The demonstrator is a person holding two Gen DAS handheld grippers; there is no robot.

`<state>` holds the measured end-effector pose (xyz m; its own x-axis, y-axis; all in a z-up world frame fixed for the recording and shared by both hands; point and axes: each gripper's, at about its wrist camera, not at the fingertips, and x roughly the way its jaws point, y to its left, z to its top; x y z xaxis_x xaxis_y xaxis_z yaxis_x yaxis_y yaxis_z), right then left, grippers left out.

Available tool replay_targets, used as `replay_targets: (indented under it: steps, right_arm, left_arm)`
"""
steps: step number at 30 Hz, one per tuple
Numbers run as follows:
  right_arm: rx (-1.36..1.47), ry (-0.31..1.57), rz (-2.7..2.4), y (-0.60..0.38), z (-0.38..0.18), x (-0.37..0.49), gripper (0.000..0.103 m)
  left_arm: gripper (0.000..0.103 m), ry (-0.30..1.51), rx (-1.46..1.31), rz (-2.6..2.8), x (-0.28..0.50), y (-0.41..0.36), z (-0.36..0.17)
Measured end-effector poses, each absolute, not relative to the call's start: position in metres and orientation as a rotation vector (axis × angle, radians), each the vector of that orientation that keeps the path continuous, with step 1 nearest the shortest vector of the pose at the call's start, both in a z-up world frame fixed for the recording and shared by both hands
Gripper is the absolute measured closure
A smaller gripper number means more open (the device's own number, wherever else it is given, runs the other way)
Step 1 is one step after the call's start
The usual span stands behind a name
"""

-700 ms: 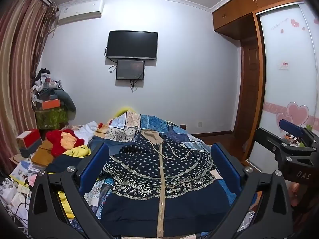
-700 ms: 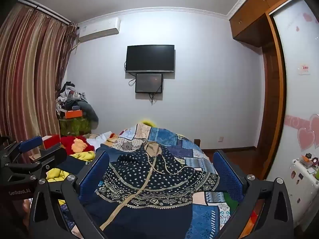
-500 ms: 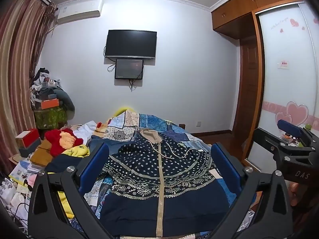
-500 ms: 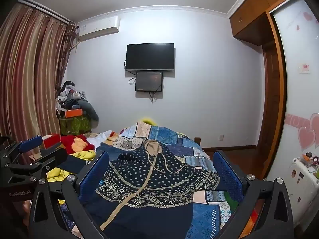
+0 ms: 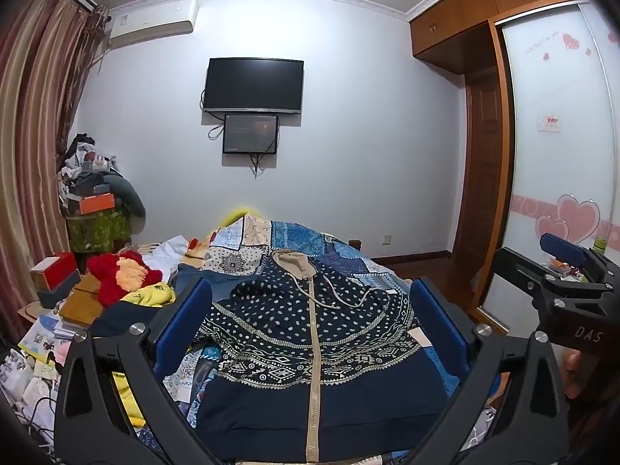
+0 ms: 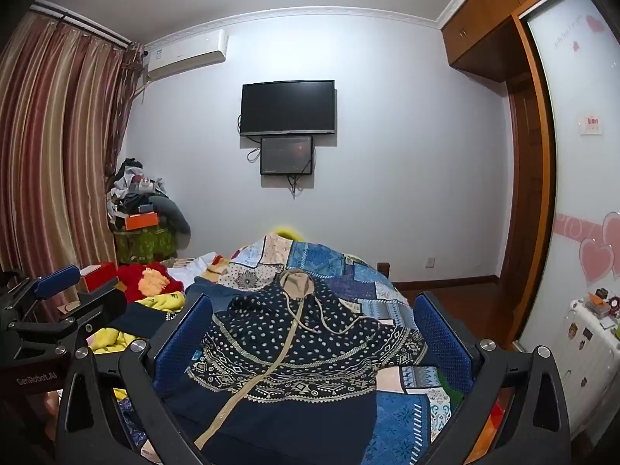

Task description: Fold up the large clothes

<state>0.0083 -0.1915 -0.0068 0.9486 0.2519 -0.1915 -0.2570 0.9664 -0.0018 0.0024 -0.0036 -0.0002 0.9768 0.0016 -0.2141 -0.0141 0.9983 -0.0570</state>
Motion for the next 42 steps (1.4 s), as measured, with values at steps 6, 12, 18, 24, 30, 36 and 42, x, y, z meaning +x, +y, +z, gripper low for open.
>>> replay_targets:
  steps: [6,12,18,24,30,36,42]
  right_arm:
    - [-0.021,0.201,0.260,-0.189,-0.009,0.014,0.000]
    - [-0.019,0.203,0.259,-0.187,-0.010,0.015,0.000]
    - [-0.019,0.205,0.258,-0.187,-0.010,0.016,0.000]
    - [-0.011,0.209,0.258,-0.186,-0.011,0.016,0.000]
    - [-0.006,0.210,0.256,-0.186,-0.010,0.014,0.000]
    - [-0.001,0.213,0.255,-0.186,-0.010,0.016,0.000]
    - [-0.005,0.212,0.256,-0.187,-0.011,0.017,0.000]
  left_arm:
    - [0.000,0.224,-0.063,0.012,0.007,-0.001,-0.001]
    - [0.000,0.225,-0.063,0.014,0.008,0.001,-0.002]
    - [0.000,0.228,-0.063,0.014,0.008,0.002,-0.003]
    - [0.000,0.236,-0.058,0.016,0.011,-0.001,-0.006]
    - [0.000,0.237,-0.057,0.014,0.012,-0.001,-0.006]
    - [0.000,0.240,-0.055,0.012,0.014,-0.003,-0.005]
    - [0.000,0.239,-0.054,0.009,0.014,-0.003,-0.005]
